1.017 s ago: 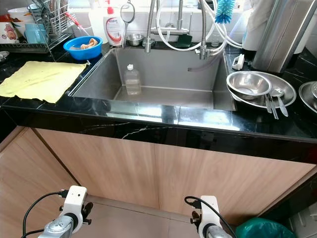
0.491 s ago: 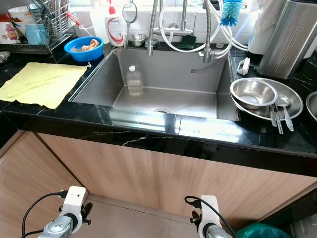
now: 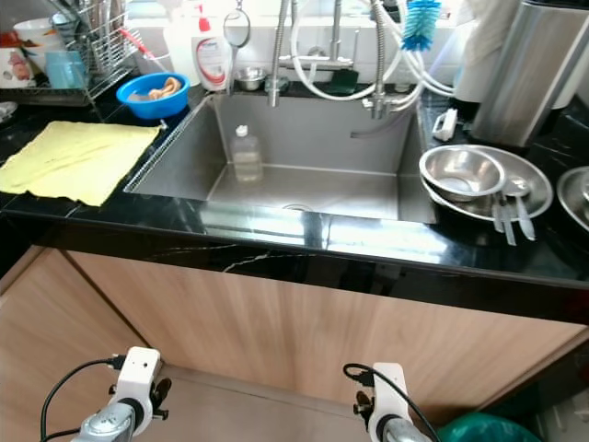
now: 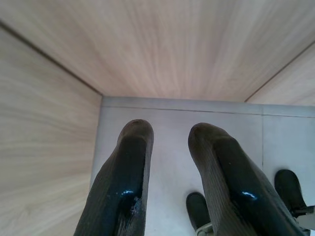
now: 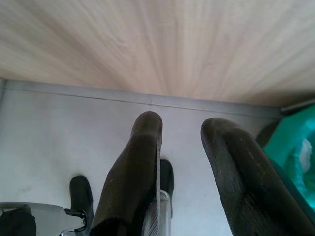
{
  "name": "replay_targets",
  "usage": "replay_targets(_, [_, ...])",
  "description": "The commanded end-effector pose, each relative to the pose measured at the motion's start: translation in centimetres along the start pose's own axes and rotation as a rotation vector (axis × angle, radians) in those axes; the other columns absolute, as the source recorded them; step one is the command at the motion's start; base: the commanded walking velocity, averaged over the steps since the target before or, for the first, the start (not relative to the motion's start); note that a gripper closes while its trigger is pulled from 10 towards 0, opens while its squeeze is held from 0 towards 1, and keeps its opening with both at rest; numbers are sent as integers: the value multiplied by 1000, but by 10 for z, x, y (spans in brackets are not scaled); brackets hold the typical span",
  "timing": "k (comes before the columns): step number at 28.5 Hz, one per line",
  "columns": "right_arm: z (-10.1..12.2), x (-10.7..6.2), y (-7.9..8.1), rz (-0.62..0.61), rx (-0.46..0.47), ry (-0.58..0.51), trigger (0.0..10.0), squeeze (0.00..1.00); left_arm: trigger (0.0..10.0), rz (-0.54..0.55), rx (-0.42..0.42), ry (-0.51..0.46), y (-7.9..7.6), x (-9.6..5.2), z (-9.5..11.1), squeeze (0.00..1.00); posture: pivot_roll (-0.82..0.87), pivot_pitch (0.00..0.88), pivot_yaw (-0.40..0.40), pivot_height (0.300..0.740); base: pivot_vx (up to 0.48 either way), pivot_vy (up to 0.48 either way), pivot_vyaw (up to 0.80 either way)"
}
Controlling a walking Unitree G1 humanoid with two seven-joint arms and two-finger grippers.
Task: Kitchen organization
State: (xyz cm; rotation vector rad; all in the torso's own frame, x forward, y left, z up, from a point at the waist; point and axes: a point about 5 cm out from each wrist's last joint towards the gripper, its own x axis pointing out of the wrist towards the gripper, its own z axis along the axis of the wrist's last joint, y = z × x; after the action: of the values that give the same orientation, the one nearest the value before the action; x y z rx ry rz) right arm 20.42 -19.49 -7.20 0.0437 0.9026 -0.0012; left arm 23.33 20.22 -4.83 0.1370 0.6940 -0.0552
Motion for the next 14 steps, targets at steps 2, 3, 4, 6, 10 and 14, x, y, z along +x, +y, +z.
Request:
replay_targets(2, [-1, 0, 2, 7, 2, 12, 10000, 0, 10000, 7, 2, 9, 2, -1, -3, 0, -43, 0, 35, 740, 0, 0, -634])
replay_targets(3, [-1, 0, 2, 7, 2, 12, 10000, 0, 10000, 7, 2, 9, 2, -1, -3, 0, -43, 0, 35, 740, 0, 0, -631])
replay_targets(4, [-1, 0, 2, 6, 1, 12, 10000, 0, 10000, 8, 3, 9, 2, -1, -3, 0, -44, 0, 35, 740, 0, 0, -638])
replay_targets(6, [-1, 0, 2, 6, -1, 12, 10000, 0, 10000, 7, 3, 9, 2, -1, -3, 0, -44, 0, 35, 740, 0, 0, -634])
replay_targets(10, [-1, 0, 2, 6, -3, 13, 10000, 0, 10000, 2, 15, 8, 1, -1, -3, 0, -43, 0, 34, 740, 0, 0, -634])
replay_targets(14, [-1, 0, 2, 7, -6, 14, 10000, 0, 10000, 2, 19, 4, 1, -1, -3, 0, -43, 0, 34, 740, 0, -259, -634])
